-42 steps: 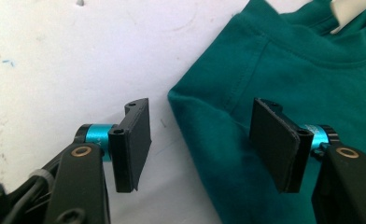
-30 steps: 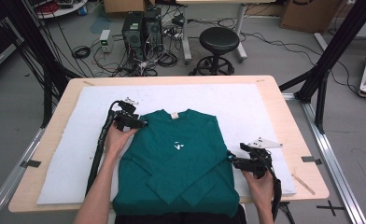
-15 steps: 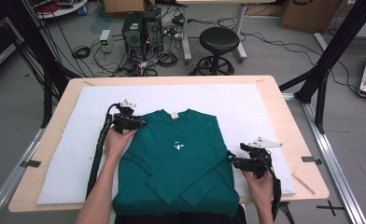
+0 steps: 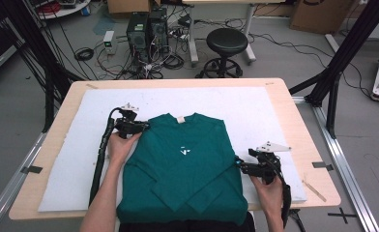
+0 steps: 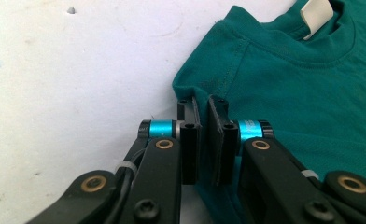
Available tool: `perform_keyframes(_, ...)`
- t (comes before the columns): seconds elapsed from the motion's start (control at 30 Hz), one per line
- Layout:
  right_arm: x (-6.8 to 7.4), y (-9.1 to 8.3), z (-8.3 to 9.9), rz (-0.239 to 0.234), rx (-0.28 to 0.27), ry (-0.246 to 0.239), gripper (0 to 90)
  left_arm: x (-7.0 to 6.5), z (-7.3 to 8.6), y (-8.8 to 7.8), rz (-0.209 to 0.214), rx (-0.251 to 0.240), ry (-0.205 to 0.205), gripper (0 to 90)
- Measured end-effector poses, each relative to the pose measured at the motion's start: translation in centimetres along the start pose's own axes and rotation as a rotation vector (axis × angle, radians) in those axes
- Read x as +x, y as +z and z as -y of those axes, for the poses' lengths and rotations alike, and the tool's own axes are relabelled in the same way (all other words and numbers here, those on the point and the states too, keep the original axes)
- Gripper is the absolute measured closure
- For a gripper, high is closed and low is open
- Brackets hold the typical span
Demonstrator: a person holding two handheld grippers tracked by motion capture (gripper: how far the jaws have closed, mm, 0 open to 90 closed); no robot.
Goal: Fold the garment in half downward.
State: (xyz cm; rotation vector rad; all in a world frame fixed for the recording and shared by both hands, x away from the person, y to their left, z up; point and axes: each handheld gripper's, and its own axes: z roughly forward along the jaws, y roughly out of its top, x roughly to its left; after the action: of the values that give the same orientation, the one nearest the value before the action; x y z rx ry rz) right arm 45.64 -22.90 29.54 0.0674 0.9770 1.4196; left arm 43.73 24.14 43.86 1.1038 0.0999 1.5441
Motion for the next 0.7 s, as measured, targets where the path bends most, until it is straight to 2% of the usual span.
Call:
perform_keyframes(0.17,-0.2,0.2,-0.3,-0.027,0.03,0.001,34.4,0.0,0.0,0.0,0.001,0.0,0.002,83.7)
perform_keyframes(0.3,-0.6,0.1,-0.9,-0.046,0.016,0.008,34.6,0.0,0.0,0.0,0.001,-0.002,0.0,83.7)
perform_keyframes(0.47,-1.2,0.7,-2.8,-0.041,0.026,0.007,35.0,0.0,0.0,0.0,0.002,-0.001,0.001,83.7)
perform_keyframes(0.6,-1.4,1.7,-4.6,-0.011,0.039,-0.015,36.0,0.1,0.0,0.0,0.003,0.0,0.003,83.7)
perform_keyframes(0.7,-1.7,2.5,-5.9,-0.027,0.053,-0.015,37.9,0.0,0.0,0.0,0.002,-0.003,-0.001,83.7)
